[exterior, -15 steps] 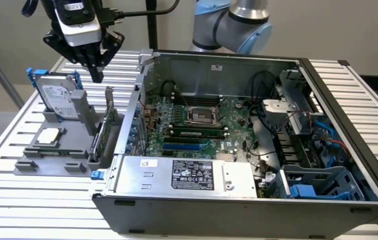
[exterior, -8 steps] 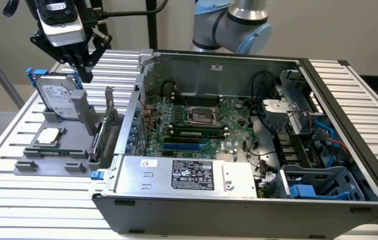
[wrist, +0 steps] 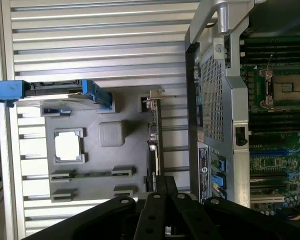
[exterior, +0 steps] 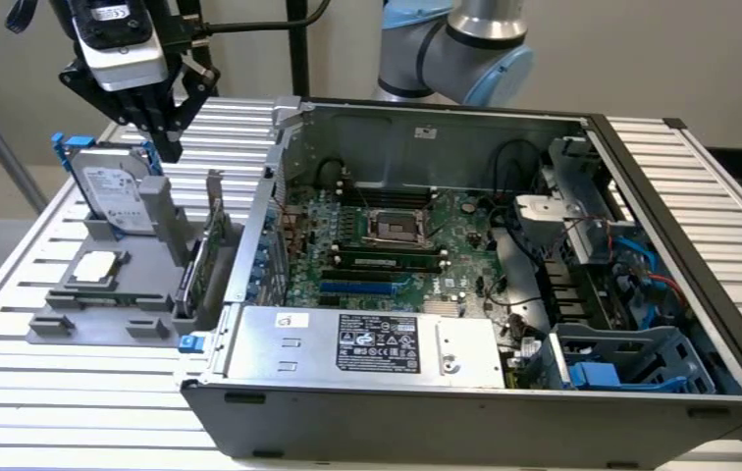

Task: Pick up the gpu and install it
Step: 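Pick up the gpu and move the gpu toward the slot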

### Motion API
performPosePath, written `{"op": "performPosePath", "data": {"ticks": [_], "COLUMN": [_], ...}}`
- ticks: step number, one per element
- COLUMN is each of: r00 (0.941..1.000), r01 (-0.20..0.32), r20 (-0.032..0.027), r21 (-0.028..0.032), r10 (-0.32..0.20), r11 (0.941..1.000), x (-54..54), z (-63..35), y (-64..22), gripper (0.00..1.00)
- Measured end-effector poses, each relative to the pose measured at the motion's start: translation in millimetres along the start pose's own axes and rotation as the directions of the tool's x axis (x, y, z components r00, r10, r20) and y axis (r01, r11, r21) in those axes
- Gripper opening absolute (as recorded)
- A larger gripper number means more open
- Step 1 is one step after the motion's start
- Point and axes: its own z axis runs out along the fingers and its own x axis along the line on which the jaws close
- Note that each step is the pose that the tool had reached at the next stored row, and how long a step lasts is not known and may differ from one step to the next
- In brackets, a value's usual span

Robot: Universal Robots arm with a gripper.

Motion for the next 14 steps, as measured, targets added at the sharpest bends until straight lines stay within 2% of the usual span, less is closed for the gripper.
{"op": "performPosePath", "data": {"ticks": [5, 8, 9, 11, 14], "r00": [1.0, 1.0, 1.0, 1.0, 1.0], "r01": [0.0, 0.0, 0.0, 0.0, 0.0], "r20": [0.0, -0.0001, 0.0, 0.0, -0.0001], "r21": [0.0, 0.0, 0.0, 0.0, 0.0005], "r10": [0.0, 0.0, 0.0, 0.0, 0.0], "r11": [1.0, 1.0, 1.0, 1.0, 1.0], "x": [0.0, 0.0, 0.0, 0.0, 0.0], "z": [0.0, 0.0, 0.0, 0.0, 0.1], "y": [0.0, 0.0, 0.0, 0.0, 0.0], "gripper": [0.12, 0.3, 0.3, 0.42, 0.47]}}
